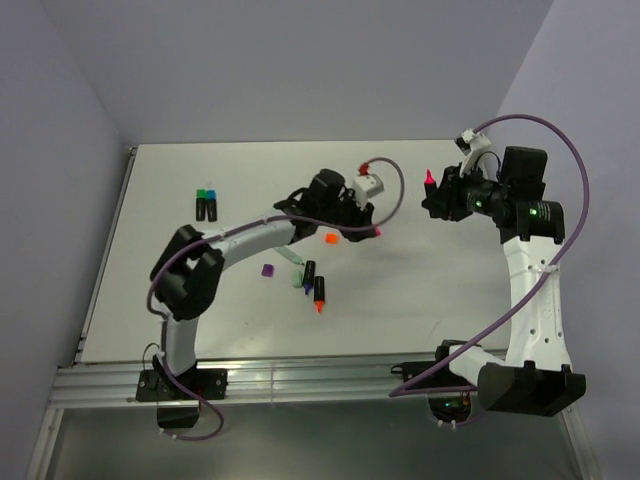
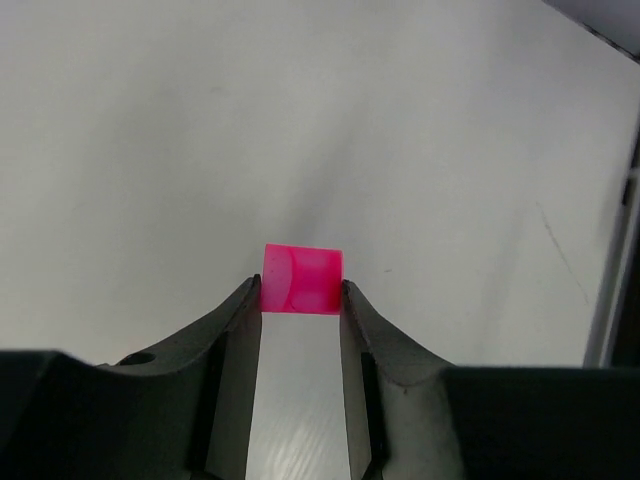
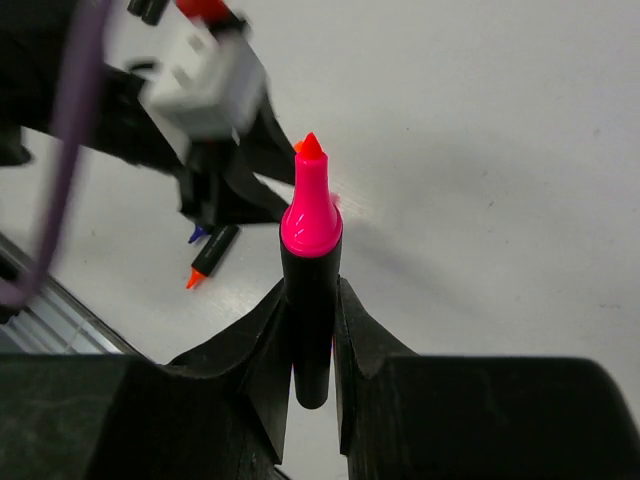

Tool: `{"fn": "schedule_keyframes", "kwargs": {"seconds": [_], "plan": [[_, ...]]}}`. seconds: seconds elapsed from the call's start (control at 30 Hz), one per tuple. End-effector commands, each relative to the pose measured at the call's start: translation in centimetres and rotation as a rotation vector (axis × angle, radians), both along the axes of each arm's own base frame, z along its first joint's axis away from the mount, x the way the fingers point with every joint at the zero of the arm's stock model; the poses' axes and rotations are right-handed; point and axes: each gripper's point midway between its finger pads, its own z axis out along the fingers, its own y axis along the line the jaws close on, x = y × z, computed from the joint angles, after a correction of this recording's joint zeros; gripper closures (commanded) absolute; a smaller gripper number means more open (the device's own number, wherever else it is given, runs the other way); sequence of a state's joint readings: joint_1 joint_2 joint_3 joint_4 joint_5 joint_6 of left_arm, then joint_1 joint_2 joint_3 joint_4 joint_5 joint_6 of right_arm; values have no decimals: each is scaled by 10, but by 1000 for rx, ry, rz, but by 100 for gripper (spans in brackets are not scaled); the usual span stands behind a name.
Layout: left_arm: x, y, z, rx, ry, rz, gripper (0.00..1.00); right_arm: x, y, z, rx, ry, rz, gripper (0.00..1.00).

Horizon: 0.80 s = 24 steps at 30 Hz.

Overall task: Insert the pens into the pen caps
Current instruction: Place the pen cap at the center of the board.

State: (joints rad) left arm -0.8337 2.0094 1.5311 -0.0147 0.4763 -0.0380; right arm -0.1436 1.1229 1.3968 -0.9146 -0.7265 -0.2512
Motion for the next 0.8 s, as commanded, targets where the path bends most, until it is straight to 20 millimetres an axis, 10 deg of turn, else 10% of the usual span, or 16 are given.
{"fn": "schedule_keyframes", "kwargs": {"seconds": [0.0, 0.47, 0.77], "plan": [[49, 72, 29, 55, 20, 384, 96, 5, -1, 7, 6, -16, 1, 100], [113, 195, -33, 108, 255, 1112, 94, 8, -3, 12, 7, -12, -33, 100], [114, 216, -89, 156, 408, 1377, 94, 11, -5, 9, 10, 7, -52, 100]]}}
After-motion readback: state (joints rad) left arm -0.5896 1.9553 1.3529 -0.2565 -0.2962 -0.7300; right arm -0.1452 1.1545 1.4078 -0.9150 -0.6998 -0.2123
